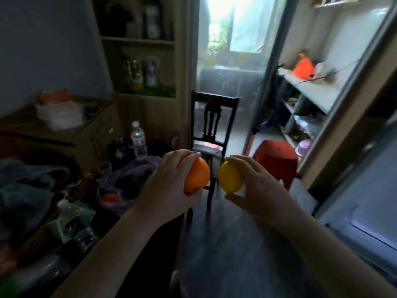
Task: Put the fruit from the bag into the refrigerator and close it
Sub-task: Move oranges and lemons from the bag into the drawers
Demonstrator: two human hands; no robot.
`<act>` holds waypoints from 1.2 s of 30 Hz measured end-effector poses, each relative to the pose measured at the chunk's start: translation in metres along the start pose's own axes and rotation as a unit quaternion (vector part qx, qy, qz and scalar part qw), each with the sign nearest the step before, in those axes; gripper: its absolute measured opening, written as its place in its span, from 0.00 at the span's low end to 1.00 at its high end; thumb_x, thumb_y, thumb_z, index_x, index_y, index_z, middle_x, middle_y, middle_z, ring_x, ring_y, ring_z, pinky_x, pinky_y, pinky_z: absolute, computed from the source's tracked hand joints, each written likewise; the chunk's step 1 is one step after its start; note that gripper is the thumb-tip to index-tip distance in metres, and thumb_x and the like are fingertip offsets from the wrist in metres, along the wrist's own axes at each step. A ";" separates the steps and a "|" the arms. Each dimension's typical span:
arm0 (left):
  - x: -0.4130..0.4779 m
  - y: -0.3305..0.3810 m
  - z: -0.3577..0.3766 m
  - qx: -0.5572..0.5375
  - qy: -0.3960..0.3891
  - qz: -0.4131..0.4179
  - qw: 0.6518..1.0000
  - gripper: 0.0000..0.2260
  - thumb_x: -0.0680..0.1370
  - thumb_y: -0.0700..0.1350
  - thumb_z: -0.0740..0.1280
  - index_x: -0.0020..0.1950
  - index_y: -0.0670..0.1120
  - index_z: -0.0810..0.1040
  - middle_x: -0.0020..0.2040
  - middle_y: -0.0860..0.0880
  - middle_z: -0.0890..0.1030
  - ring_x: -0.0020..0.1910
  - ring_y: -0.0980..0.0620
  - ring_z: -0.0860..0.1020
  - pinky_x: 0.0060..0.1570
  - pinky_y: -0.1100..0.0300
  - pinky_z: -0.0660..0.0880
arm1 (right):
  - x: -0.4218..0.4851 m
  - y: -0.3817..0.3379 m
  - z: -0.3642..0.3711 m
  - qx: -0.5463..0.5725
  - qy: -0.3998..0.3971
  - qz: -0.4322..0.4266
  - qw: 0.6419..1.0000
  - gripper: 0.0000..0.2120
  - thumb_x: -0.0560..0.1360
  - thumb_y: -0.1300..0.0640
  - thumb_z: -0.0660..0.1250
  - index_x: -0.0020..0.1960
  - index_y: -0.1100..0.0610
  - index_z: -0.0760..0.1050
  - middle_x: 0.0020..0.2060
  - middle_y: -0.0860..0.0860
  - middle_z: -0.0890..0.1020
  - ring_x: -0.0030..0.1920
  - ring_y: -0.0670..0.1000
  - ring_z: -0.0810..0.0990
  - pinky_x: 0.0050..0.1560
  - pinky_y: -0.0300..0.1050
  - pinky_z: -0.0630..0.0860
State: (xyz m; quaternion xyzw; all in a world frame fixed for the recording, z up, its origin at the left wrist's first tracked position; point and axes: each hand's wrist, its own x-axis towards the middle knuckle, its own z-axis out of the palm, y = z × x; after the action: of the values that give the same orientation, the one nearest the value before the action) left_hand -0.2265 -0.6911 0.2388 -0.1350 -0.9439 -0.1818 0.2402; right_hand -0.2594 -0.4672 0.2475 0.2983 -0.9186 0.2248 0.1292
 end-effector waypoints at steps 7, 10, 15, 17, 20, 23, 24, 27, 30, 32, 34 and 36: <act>0.026 0.099 -0.009 -0.055 0.002 0.136 0.989 0.31 0.69 0.58 0.68 0.70 0.50 0.68 0.66 0.52 0.69 0.65 0.54 0.63 0.54 0.60 0.66 | -0.076 0.014 -0.097 -0.070 0.028 0.109 0.991 0.42 0.67 0.45 0.74 0.73 0.40 0.52 0.72 0.41 0.58 0.69 0.49 0.63 0.60 0.47 0.70; 0.030 0.137 -0.003 -0.065 -0.006 0.188 0.980 0.32 0.69 0.57 0.68 0.70 0.50 0.67 0.66 0.52 0.68 0.65 0.54 0.62 0.56 0.61 0.65 | -0.111 0.018 -0.124 -0.088 0.038 0.143 0.985 0.42 0.67 0.45 0.74 0.73 0.40 0.52 0.72 0.41 0.58 0.68 0.49 0.63 0.60 0.46 0.69; 0.027 0.213 0.015 -0.106 -0.023 0.243 0.964 0.32 0.69 0.60 0.63 0.71 0.51 0.65 0.67 0.53 0.67 0.66 0.51 0.64 0.57 0.50 0.73 | -0.186 0.031 -0.162 -0.124 0.070 0.182 0.973 0.42 0.67 0.43 0.74 0.72 0.40 0.53 0.71 0.41 0.59 0.67 0.47 0.64 0.59 0.43 0.70; 0.023 0.248 0.022 -0.124 -0.029 0.272 0.954 0.32 0.69 0.61 0.63 0.71 0.53 0.63 0.68 0.53 0.66 0.67 0.51 0.64 0.57 0.49 0.74 | -0.221 0.035 -0.180 -0.137 0.087 0.195 0.967 0.41 0.67 0.43 0.73 0.72 0.41 0.54 0.71 0.41 0.59 0.66 0.45 0.64 0.58 0.41 0.68; 0.011 0.307 0.029 -0.148 -0.044 0.312 0.937 0.32 0.70 0.57 0.67 0.72 0.52 0.64 0.68 0.52 0.66 0.66 0.54 0.60 0.55 0.56 0.68 | -0.277 0.042 -0.206 -0.152 0.113 0.220 0.957 0.40 0.66 0.43 0.74 0.72 0.43 0.56 0.70 0.43 0.63 0.64 0.43 0.65 0.57 0.41 0.69; -0.003 0.362 0.036 -0.169 -0.068 0.340 0.922 0.31 0.71 0.55 0.69 0.72 0.51 0.64 0.68 0.53 0.65 0.65 0.56 0.59 0.55 0.55 0.69 | -0.331 0.046 -0.230 -0.158 0.135 0.244 0.947 0.40 0.65 0.45 0.76 0.71 0.47 0.61 0.68 0.46 0.67 0.65 0.50 0.70 0.58 0.46 0.72; -0.009 0.380 0.038 -0.179 -0.076 0.348 0.917 0.31 0.71 0.56 0.69 0.72 0.52 0.63 0.68 0.53 0.65 0.65 0.55 0.59 0.56 0.53 0.70 | -0.350 0.047 -0.239 -0.163 0.142 0.255 0.943 0.39 0.65 0.45 0.76 0.71 0.49 0.62 0.68 0.47 0.68 0.64 0.50 0.70 0.58 0.43 0.70; -0.027 0.443 0.048 -0.206 -0.099 0.375 0.898 0.32 0.72 0.56 0.68 0.73 0.53 0.62 0.68 0.55 0.63 0.66 0.55 0.61 0.58 0.54 0.71 | -0.416 0.047 -0.271 -0.186 0.148 0.292 0.926 0.39 0.65 0.46 0.76 0.71 0.49 0.62 0.68 0.45 0.68 0.63 0.46 0.70 0.58 0.35 0.64; -0.048 0.501 0.058 -0.238 -0.108 0.398 0.879 0.31 0.70 0.56 0.66 0.72 0.52 0.64 0.67 0.56 0.63 0.66 0.56 0.61 0.56 0.54 0.73 | -0.479 0.050 -0.294 -0.204 0.157 0.325 0.910 0.38 0.65 0.48 0.77 0.71 0.51 0.63 0.67 0.46 0.69 0.63 0.48 0.71 0.60 0.35 0.64; -0.061 0.536 0.064 -0.256 -0.113 0.412 0.867 0.32 0.69 0.57 0.64 0.71 0.51 0.65 0.66 0.55 0.65 0.66 0.55 0.61 0.56 0.52 0.74 | -0.515 0.049 -0.308 -0.221 0.163 0.345 0.898 0.37 0.66 0.48 0.76 0.70 0.52 0.64 0.66 0.47 0.70 0.63 0.48 0.71 0.60 0.35 0.64; -0.074 0.569 0.070 -0.267 -0.118 0.429 0.855 0.32 0.68 0.58 0.63 0.71 0.51 0.66 0.66 0.54 0.67 0.66 0.54 0.63 0.58 0.53 0.72 | -0.548 0.046 -0.320 -0.229 0.167 0.360 0.889 0.37 0.66 0.48 0.76 0.69 0.53 0.65 0.66 0.48 0.70 0.63 0.48 0.71 0.60 0.34 0.63; -0.084 0.598 0.076 -0.274 -0.117 0.448 0.843 0.32 0.67 0.59 0.62 0.71 0.51 0.66 0.66 0.53 0.68 0.66 0.54 0.63 0.58 0.55 0.70 | -0.578 0.044 -0.329 -0.231 0.175 0.374 0.881 0.37 0.65 0.49 0.77 0.69 0.53 0.65 0.66 0.48 0.70 0.63 0.48 0.70 0.61 0.32 0.62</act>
State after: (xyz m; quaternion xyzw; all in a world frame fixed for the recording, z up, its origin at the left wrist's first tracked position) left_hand 0.0187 -0.1371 0.3013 -0.6235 -0.7138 -0.2882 0.1368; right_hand 0.2038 0.0091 0.3021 -0.1503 -0.9502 0.0864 0.2589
